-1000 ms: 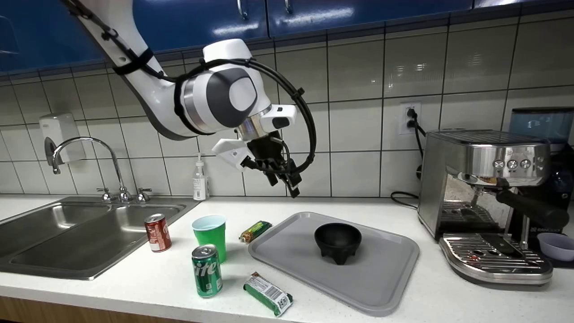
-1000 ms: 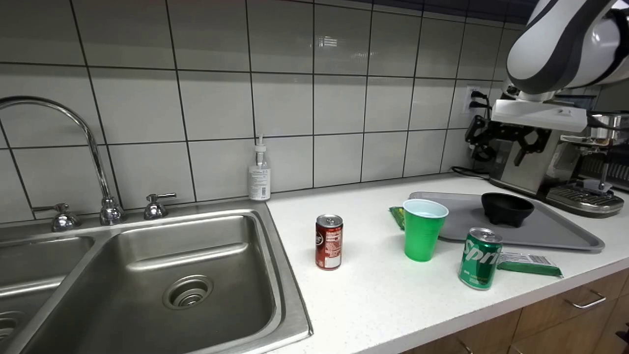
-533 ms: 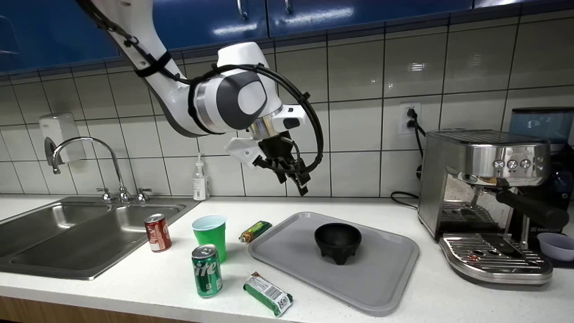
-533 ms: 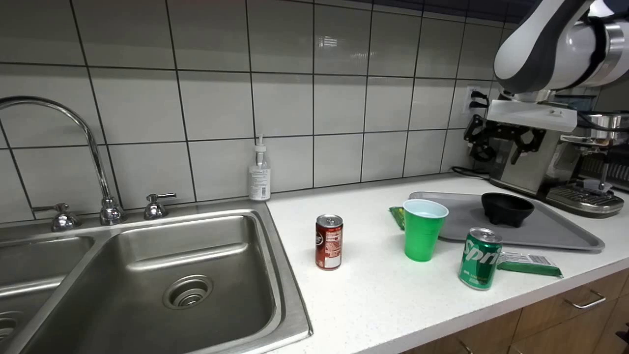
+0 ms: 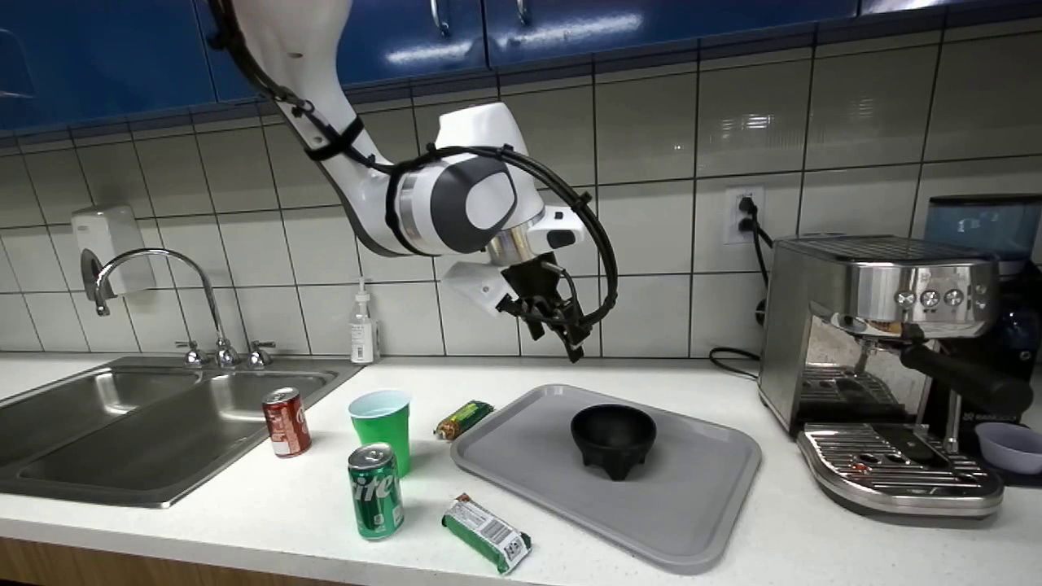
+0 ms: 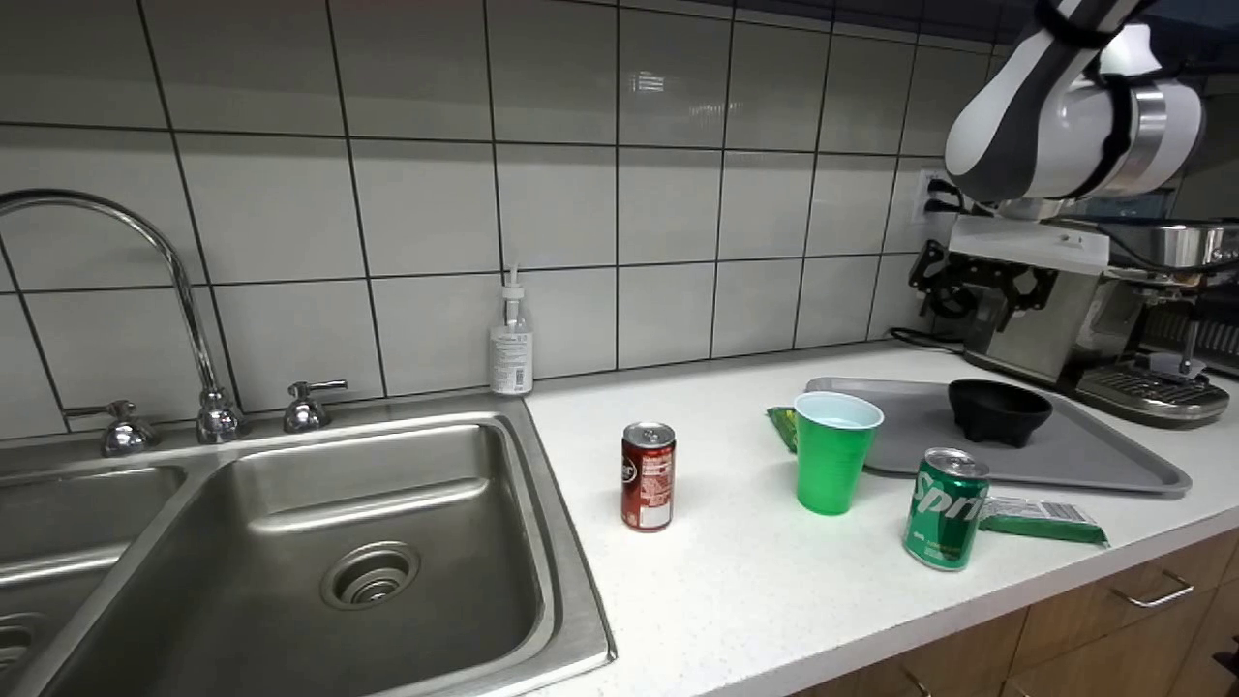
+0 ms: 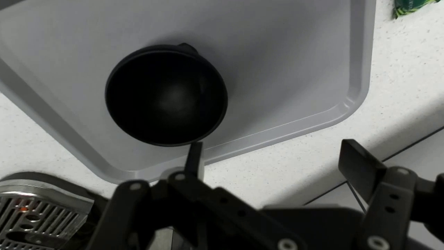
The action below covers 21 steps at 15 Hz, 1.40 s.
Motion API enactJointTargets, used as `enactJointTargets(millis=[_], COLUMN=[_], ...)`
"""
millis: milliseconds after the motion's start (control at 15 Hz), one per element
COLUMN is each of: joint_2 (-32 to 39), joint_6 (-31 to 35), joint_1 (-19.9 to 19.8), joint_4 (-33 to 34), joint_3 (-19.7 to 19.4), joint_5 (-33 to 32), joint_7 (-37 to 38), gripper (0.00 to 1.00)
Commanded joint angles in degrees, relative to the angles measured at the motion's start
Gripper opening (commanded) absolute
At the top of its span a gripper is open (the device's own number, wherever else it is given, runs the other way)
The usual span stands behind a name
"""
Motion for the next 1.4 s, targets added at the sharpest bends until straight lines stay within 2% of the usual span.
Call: enactJointTargets(millis=[0, 400, 1333], joint_2=[5.0, 10.96, 18.74], joint_6=[-2.29, -4.02, -7.19], joint_1=[-3.55, -5.32, -4.04], joint_4=[6.0, 11.43, 16.1], joint_3=[2.74, 3.43, 0.97], joint_5=[2.66, 2.48, 0.74], joint_7=[-3.43, -4.43, -2.59], gripper=[1.0, 1.0, 1.0])
